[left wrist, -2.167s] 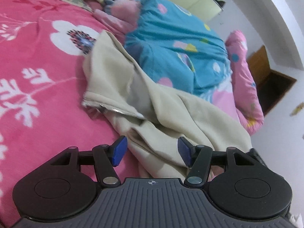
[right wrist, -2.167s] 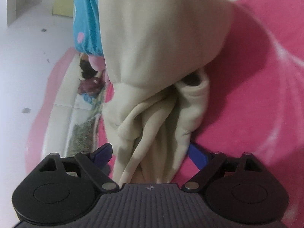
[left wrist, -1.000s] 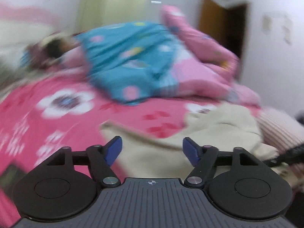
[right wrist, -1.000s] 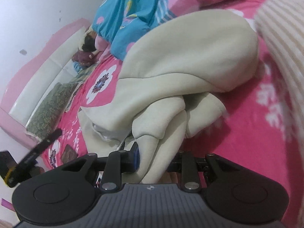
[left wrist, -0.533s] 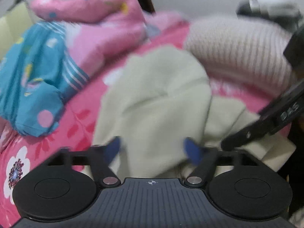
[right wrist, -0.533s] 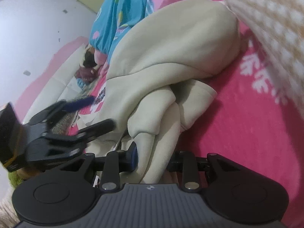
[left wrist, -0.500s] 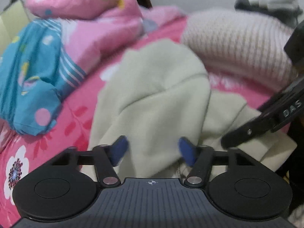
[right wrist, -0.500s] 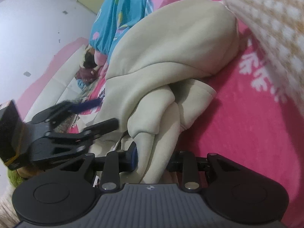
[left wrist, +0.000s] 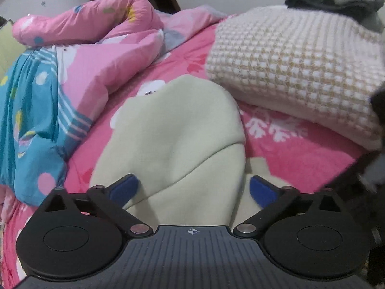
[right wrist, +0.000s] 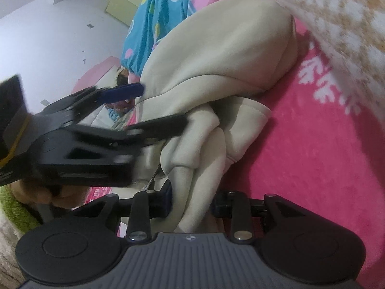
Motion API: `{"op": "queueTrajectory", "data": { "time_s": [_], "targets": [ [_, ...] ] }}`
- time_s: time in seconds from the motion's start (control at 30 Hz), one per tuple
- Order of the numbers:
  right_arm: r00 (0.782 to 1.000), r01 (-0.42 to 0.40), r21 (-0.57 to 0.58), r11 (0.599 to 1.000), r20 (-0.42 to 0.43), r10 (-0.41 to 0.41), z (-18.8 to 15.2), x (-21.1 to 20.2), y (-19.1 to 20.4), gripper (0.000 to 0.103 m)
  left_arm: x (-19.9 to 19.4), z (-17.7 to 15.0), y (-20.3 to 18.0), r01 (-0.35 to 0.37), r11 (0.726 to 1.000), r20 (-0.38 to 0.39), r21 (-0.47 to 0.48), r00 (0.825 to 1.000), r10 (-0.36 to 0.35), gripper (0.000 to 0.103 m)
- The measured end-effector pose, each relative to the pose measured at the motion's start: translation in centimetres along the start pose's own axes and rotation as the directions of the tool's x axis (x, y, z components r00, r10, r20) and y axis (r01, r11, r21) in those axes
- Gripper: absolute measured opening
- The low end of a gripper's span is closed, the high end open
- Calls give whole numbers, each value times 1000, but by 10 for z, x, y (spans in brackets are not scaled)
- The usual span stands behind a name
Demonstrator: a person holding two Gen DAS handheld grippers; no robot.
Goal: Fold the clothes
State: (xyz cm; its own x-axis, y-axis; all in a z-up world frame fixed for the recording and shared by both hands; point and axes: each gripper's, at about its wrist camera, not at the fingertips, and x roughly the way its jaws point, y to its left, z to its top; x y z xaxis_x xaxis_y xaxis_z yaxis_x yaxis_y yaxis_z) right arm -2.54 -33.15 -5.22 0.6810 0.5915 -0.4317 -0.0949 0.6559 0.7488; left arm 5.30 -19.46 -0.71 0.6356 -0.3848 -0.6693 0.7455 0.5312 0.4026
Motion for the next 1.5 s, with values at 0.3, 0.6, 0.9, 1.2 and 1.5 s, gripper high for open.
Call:
{"op": "queueTrajectory", "data": {
  "time_s": [0.3, 0.6, 0.9, 1.2, 1.5],
  "targets": [
    [999, 31, 4, 1000, -22, -31, 3, 7, 5, 35, 11, 0, 17, -97, 985, 63, -140, 992, 107, 51],
    [987, 159, -59, 986, -22, -161, 2, 11, 29, 35, -7, -33, 97, 31, 870, 191, -492, 979, 74, 19],
    [974, 221, -88, 971, -32, -224, 0, 9, 33, 34, -43, -107, 178, -58, 611, 162, -790, 941, 298, 10],
    [954, 293, -287, 912, 26, -298, 31, 13, 65, 31, -63, -199, 200, -112, 310, -7, -944, 948, 319, 7],
    [915, 321, -775, 543, 107, -389, 107, 13, 133, 29, -110, -236, 170, -19, 214, 47, -977, 953, 300, 6]
  ]
}}
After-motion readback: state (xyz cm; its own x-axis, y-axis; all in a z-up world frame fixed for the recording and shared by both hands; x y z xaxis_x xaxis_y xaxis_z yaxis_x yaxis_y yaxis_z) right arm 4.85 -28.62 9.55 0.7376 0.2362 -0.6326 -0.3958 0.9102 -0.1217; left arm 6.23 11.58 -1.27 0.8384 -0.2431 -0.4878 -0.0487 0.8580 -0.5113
